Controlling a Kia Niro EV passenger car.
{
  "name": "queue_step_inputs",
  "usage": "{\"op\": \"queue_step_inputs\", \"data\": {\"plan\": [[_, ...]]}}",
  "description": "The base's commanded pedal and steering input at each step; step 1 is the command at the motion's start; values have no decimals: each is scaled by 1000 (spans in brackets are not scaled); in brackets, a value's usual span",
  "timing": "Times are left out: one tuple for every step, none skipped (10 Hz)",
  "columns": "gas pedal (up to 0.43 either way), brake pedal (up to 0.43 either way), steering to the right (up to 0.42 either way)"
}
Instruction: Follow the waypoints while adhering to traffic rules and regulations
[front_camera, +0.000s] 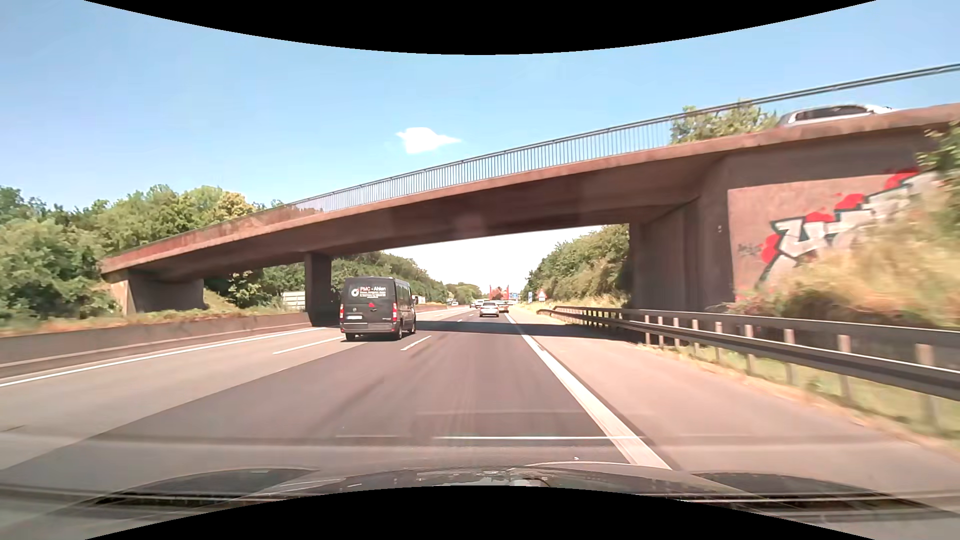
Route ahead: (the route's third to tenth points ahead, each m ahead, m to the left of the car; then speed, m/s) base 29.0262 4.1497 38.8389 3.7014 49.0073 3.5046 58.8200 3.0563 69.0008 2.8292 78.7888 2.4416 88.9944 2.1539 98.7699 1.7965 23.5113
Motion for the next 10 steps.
{"op": "queue_step_inputs", "data": {"plan": [[189, 0, -1], [189, 0, -1], [189, 0, 0], [189, 0, 0], [189, 0, 0], [189, 0, 0], [189, 0, -1], [189, 0, -3], [189, 0, -2], [189, 0, -1]]}}
